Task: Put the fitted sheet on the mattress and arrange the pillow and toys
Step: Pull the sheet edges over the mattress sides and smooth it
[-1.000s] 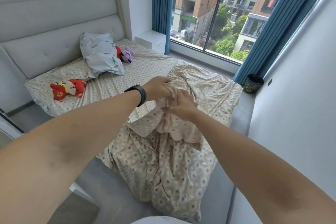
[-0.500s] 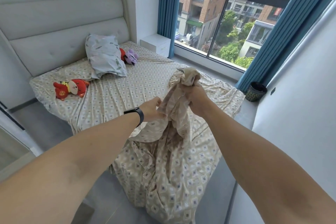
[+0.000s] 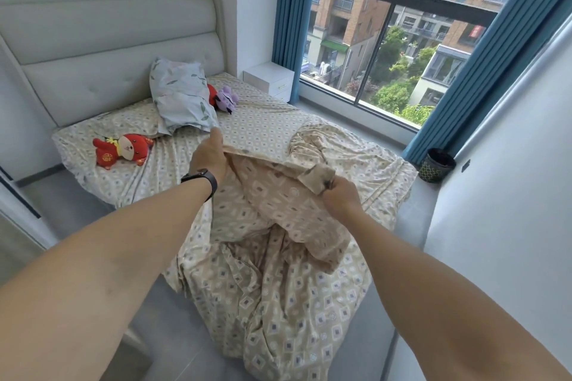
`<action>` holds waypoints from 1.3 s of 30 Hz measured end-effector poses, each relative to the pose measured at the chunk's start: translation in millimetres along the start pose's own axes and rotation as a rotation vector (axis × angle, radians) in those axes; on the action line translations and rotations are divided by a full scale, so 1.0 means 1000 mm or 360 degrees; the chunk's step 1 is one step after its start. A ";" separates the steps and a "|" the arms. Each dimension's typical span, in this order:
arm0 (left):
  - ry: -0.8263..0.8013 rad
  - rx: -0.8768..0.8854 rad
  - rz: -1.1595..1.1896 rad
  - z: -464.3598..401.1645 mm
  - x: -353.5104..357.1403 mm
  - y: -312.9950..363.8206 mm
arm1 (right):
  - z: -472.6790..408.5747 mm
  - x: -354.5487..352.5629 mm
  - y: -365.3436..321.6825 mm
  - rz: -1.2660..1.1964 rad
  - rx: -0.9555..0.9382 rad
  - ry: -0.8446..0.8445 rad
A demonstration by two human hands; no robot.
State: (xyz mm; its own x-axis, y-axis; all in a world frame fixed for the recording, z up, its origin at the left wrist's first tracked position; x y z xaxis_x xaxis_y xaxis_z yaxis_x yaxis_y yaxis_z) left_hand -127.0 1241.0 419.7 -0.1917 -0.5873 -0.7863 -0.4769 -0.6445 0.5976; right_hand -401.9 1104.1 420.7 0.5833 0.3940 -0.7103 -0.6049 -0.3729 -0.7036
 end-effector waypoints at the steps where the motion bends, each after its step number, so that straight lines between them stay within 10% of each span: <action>1: 0.0061 0.0070 0.0011 0.001 -0.011 -0.002 | 0.003 0.010 0.001 -0.0005 0.0016 -0.0010; 4: 0.0157 0.0111 -0.0026 0.007 -0.017 -0.020 | 0.006 0.026 0.001 -0.0163 0.0051 0.0112; 9: -0.0617 -0.0800 0.0561 0.009 0.019 -0.047 | -0.006 0.043 -0.040 -0.0461 0.0008 0.0378; 12: -0.0454 -0.1013 0.0789 0.000 0.014 -0.050 | -0.009 0.049 -0.056 -0.0386 -0.0061 0.0395; 17: -0.0311 -0.0292 0.0937 -0.023 -0.013 -0.042 | -0.007 0.049 -0.037 -0.0192 0.0005 0.0603; 22: 0.0168 0.0643 0.0146 -0.050 -0.045 -0.003 | -0.032 0.039 -0.013 0.0105 0.0341 0.0760; 26: -0.0024 0.0786 -0.0127 -0.063 -0.025 0.004 | -0.049 0.054 -0.022 0.0138 0.0755 0.0757; 28: -0.0178 0.0835 -0.0233 -0.062 -0.002 0.005 | -0.060 0.077 -0.036 0.0092 0.0280 0.0763; 33: -0.0600 0.1154 -0.0371 -0.052 0.059 0.001 | -0.104 0.144 -0.077 0.0673 -0.0613 -0.0333; 39: -0.0738 0.0705 -0.0484 -0.071 0.089 -0.024 | -0.128 0.119 -0.054 -0.0053 -0.0552 -0.0123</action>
State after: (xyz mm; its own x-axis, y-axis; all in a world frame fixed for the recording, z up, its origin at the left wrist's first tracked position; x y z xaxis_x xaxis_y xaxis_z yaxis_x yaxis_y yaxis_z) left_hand -72.1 1169.6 346.2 -0.2931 -0.0807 -0.9527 -0.8523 -0.4294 0.2986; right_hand -230.7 1063.8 371.6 0.5490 0.4683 -0.6924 -0.3583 -0.6165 -0.7011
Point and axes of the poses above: each hand's wrist, its own z-axis away from the middle knuckle, its own x-axis out of the palm, y = z × x, the point moved 2 cm from there along -z, towards the middle knuckle, and after that the axes turned 8 degrees about -x, right-handed, at the moved point
